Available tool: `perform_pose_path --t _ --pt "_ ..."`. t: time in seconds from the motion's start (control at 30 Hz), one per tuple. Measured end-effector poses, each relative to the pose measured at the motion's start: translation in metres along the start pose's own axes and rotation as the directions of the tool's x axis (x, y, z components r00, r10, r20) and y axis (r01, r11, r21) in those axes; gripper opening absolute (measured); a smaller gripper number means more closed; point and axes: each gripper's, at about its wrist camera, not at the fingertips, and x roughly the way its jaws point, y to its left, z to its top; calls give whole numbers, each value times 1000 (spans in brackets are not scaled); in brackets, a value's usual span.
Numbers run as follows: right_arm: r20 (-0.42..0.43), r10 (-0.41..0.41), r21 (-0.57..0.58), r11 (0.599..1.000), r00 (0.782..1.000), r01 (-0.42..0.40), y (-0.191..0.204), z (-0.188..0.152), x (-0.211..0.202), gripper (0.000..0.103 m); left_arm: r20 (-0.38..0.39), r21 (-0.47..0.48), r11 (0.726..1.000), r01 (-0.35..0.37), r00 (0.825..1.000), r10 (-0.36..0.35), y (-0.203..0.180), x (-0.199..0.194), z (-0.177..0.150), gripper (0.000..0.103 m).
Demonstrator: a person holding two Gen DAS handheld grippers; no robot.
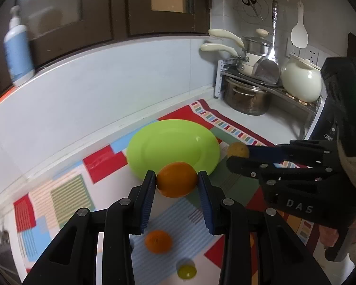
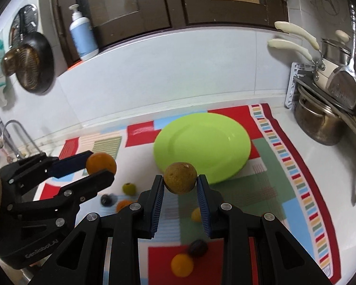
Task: Organize fruits
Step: 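Carry both fruits onto the green plate and open both grippers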
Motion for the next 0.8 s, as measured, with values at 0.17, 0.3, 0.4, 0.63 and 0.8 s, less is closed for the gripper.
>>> perform_pose_path --t 0.17,0.3,0.4,0.63,0.8 --pt "-40 1 17 1000 999 0 -14 13 24 29 -15 25 999 26 1000 -26 6 26 22 36" --pt "-77 -1 27 1000 997 3 -23 23 45 29 -52 31 998 49 998 -47 15 52 33 36" --pt "-102 -7 26 1000 995 9 -28 28 61 29 -94 25 997 71 993 -69 20 74 36 36" --pt "-168 -3 33 999 986 9 -37 33 98 29 -176 -4 994 112 978 -111 31 119 31 36" --pt "-211 -6 34 999 977 13 -43 33 118 29 -216 -21 992 121 969 -122 38 141 22 36"
